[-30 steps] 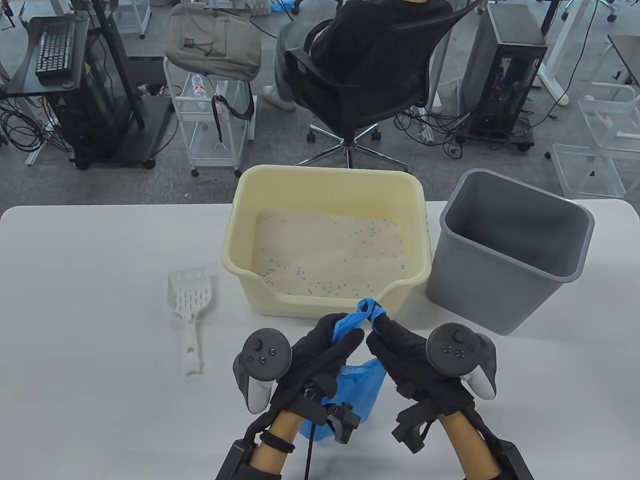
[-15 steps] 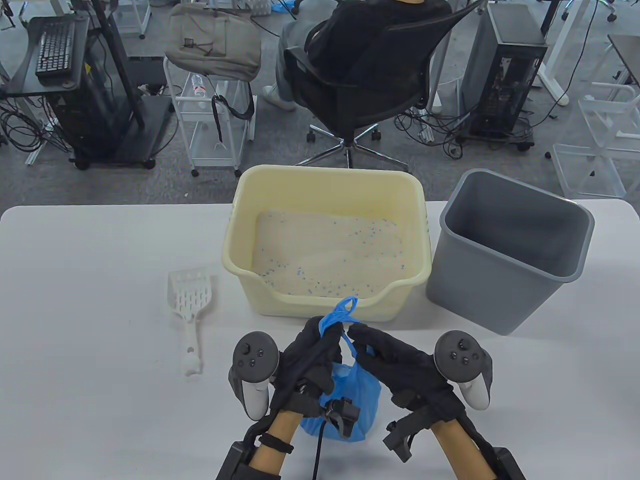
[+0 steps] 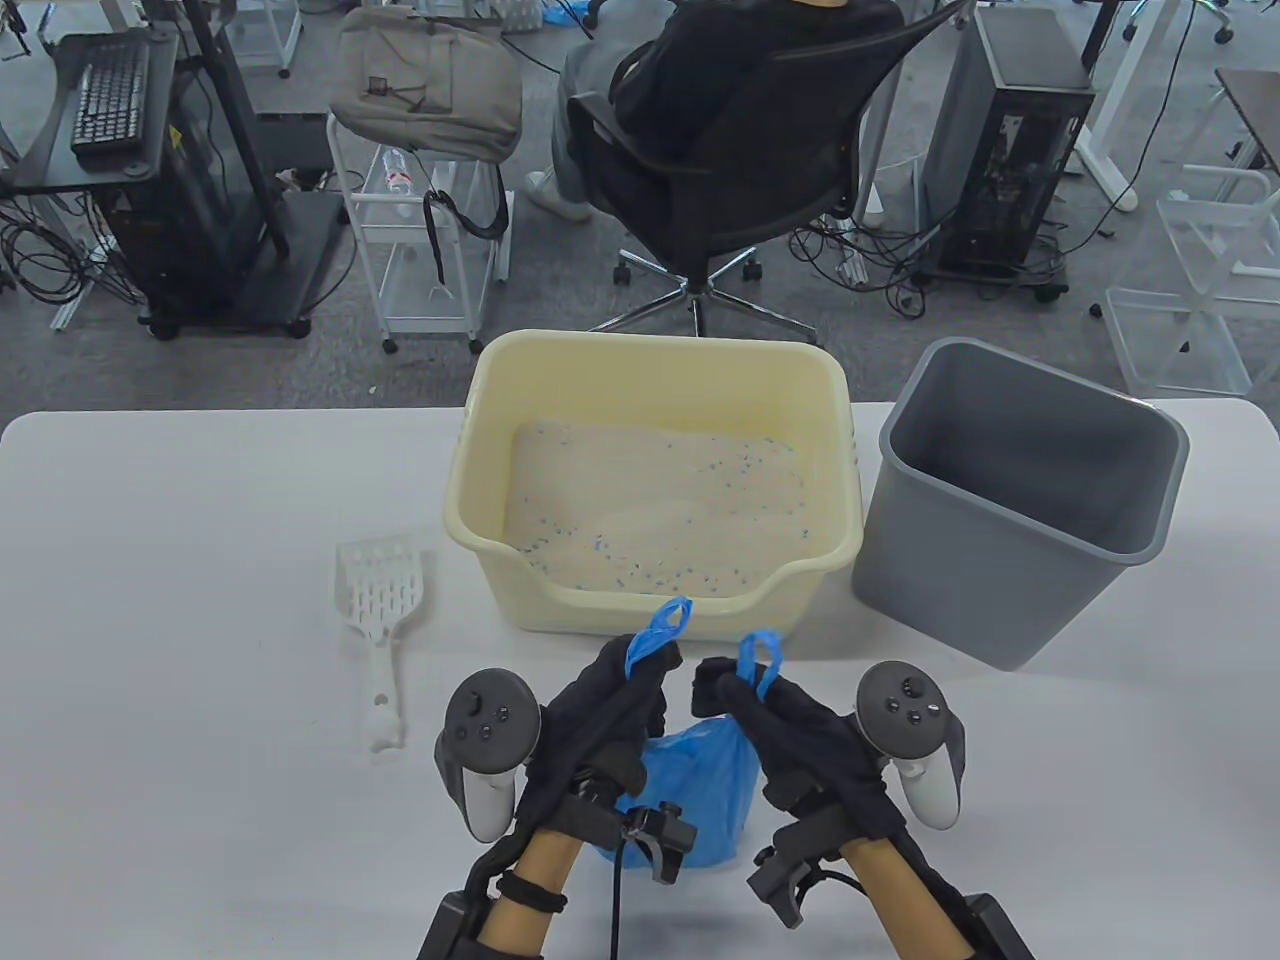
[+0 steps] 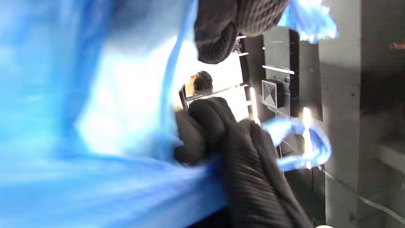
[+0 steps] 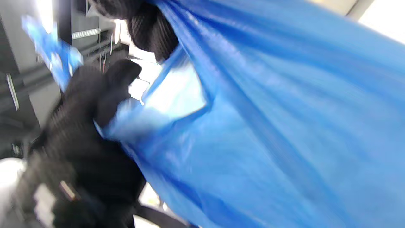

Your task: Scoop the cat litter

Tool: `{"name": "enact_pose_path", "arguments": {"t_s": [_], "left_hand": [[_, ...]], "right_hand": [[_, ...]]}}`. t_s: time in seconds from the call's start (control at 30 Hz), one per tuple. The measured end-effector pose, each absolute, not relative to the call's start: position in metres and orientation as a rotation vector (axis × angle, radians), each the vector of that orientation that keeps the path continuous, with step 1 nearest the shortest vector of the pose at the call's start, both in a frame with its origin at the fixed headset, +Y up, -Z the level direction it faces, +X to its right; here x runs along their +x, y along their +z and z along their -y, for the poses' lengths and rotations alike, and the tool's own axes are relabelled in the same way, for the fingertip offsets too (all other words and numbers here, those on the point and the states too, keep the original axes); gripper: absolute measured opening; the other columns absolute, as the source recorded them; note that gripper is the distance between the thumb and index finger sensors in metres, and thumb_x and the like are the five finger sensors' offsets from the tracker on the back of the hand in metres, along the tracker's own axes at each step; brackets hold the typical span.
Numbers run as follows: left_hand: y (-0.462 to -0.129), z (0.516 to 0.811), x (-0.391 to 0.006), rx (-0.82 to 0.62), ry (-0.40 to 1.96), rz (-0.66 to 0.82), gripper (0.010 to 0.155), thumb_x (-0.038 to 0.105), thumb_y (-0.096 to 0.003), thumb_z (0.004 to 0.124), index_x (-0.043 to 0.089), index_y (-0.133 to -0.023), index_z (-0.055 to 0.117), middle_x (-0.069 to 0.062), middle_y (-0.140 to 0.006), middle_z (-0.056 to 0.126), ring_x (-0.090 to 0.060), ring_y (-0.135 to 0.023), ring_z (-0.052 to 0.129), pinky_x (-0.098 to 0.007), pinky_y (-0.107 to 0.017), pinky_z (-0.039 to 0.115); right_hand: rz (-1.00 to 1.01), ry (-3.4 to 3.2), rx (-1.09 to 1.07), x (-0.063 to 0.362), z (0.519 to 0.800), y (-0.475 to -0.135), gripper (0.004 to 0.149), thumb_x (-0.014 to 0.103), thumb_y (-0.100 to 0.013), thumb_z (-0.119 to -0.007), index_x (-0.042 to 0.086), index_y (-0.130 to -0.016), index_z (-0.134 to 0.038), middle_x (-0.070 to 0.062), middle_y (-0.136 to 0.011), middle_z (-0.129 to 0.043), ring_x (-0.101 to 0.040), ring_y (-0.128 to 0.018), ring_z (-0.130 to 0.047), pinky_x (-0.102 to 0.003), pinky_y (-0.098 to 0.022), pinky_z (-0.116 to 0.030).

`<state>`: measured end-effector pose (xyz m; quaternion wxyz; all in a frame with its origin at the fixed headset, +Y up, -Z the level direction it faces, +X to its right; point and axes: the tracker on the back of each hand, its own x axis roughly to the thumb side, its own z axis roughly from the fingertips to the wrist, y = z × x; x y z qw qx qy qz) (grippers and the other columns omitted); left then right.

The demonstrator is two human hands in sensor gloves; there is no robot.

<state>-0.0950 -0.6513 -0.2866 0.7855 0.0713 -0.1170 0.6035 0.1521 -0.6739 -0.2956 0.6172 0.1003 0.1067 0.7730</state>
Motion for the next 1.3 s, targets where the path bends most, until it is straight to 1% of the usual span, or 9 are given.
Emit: {"name": "enact_pose_path", "arguments": {"t_s": [0.17,0.33,0.47,0.63,0.73,0.83,1.03,1.13,1.3], "left_hand": [[-0.277,0.644,-0.07,0.141,1.029,0.377,0.045,0.042,-0.0628,0.056,0.01,-0.078,0.084,0.001,-0.042,0.088,-0.024,-0.034,0.092,-0.051,-0.049,0.078],[-0.276,0.647,-0.065,0.118,0.845,0.344,0.045,0.042,-0.0628,0.057,0.01,-0.077,0.085,0.003,-0.039,0.088,-0.021,-0.029,0.092,-0.049,-0.045,0.08],[-0.276,0.648,-0.064,0.072,0.843,0.345,0.045,0.041,-0.0631,0.057,0.009,-0.079,0.085,0.002,-0.039,0.089,-0.022,-0.028,0.092,-0.049,-0.044,0.08],[-0.273,0.652,-0.045,0.001,0.676,0.447,0.045,0.04,-0.0621,0.061,0.008,-0.084,0.084,0.001,-0.041,0.089,-0.023,-0.03,0.091,-0.05,-0.046,0.079],[-0.267,0.652,-0.032,0.027,0.481,0.475,0.046,0.041,-0.0615,0.061,0.008,-0.088,0.08,0.003,-0.046,0.089,-0.021,-0.035,0.093,-0.049,-0.049,0.079],[-0.271,0.653,-0.037,-0.013,0.567,0.449,0.049,0.044,-0.0597,0.065,0.011,-0.094,0.076,0.002,-0.056,0.092,-0.023,-0.044,0.096,-0.051,-0.055,0.079],[-0.286,0.667,-0.054,-0.248,0.952,0.369,0.047,0.04,-0.0601,0.067,0.007,-0.092,0.077,-0.004,-0.062,0.094,-0.029,-0.05,0.097,-0.055,-0.058,0.076],[-0.288,0.666,-0.057,-0.259,0.956,0.36,0.045,0.039,-0.0601,0.066,0.008,-0.089,0.078,-0.003,-0.058,0.095,-0.028,-0.047,0.098,-0.054,-0.057,0.077],[-0.286,0.667,-0.054,-0.252,0.898,0.345,0.043,0.038,-0.0607,0.065,0.008,-0.088,0.079,-0.001,-0.052,0.094,-0.025,-0.042,0.097,-0.052,-0.053,0.078]], "right_hand": [[-0.409,1.875,0.16,0.144,0.673,-0.301,0.054,0.042,-0.059,-0.062,0.013,-0.104,-0.057,0.005,-0.051,-0.085,-0.023,-0.049,-0.088,-0.05,-0.062,-0.067],[-0.651,1.886,0.434,0.137,0.67,-0.301,0.072,0.05,-0.06,-0.058,0.011,-0.113,-0.029,0.003,-0.067,-0.076,-0.025,-0.062,-0.081,-0.055,-0.067,-0.058],[-0.707,1.811,0.523,0.141,0.675,-0.302,0.076,0.056,-0.06,-0.056,0.013,-0.115,-0.026,-0.001,-0.076,-0.073,-0.03,-0.069,-0.077,-0.059,-0.07,-0.054],[-0.684,1.92,0.525,0.14,0.671,-0.297,0.097,0.078,-0.05,-0.05,0.012,-0.116,-0.023,-0.006,-0.081,-0.07,-0.034,-0.074,-0.073,-0.062,-0.071,-0.05],[-0.561,2.069,0.407,0.14,0.674,-0.295,0.084,0.075,-0.05,-0.041,0.021,-0.115,-0.04,-0.001,-0.072,-0.075,-0.029,-0.067,-0.077,-0.058,-0.069,-0.056],[-0.455,1.948,0.268,0.146,0.681,-0.294,0.063,0.061,-0.056,-0.035,0.034,-0.109,-0.055,0.0,-0.066,-0.078,-0.028,-0.063,-0.079,-0.056,-0.069,-0.057],[-0.6,1.53,0.302,0.153,0.69,-0.299,0.054,0.06,-0.06,-0.041,0.041,-0.11,-0.047,0.003,-0.078,-0.069,-0.029,-0.075,-0.068,-0.055,-0.078,-0.043],[-0.647,1.396,0.313,0.153,0.697,-0.299,0.054,0.063,-0.058,-0.04,0.045,-0.109,-0.049,0.004,-0.083,-0.067,-0.03,-0.078,-0.065,-0.056,-0.079,-0.037],[-0.648,1.274,0.262,0.155,0.702,-0.3,0.059,0.06,-0.06,-0.037,0.031,-0.101,-0.069,0.0,-0.078,-0.072,-0.033,-0.076,-0.066,-0.057,-0.079,-0.036]]}}
